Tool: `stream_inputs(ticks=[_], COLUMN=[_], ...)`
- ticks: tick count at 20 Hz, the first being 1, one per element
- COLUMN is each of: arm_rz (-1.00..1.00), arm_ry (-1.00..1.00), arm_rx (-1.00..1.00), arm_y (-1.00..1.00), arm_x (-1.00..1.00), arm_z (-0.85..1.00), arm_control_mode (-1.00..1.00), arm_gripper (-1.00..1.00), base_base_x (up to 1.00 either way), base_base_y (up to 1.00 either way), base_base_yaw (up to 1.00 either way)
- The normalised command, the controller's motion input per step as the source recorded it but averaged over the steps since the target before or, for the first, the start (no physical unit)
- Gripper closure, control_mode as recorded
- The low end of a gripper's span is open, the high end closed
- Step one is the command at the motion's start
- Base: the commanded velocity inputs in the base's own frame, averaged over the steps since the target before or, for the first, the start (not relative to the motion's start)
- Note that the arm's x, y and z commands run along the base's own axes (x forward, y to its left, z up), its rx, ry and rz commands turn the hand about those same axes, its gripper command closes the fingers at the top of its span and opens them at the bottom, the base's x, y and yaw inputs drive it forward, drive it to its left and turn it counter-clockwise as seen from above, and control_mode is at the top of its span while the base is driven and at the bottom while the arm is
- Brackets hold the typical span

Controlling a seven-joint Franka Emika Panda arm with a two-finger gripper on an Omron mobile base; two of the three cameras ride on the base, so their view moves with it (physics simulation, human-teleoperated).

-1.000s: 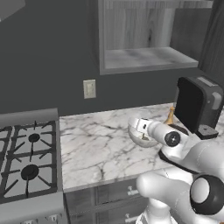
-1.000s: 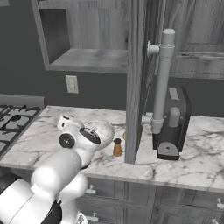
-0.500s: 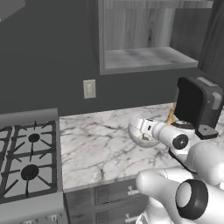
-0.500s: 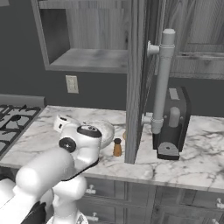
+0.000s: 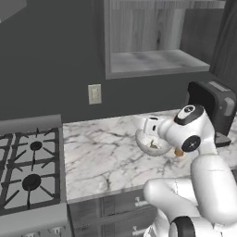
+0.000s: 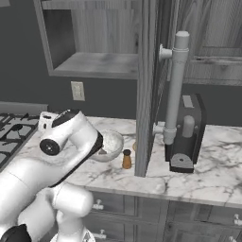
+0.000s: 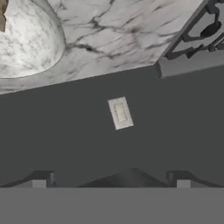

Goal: Retrieve the bottle and the shaker from the cabinet and place them next to the mixing bowl on the counter. Then add garlic from the fridge to the mixing bowl.

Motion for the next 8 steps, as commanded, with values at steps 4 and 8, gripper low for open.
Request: stream_inputs(ticks=[4, 8], arm_rz=[-0.04, -0.04], arm_ry=[-0.15, -0.11], arm_rx=[-0.21, -0.25], arm_y=[0.42, 0.44], arm_x=[-1.0, -1.0], arm_z=[1.0, 0.93], arm_control_mode=[-1.0, -1.0], arm_gripper=[-1.0, -1.0], base_base_x=[0.0, 0.0], base_base_y=[0.0, 0.0], base_base_yaw=[0.0, 0.0])
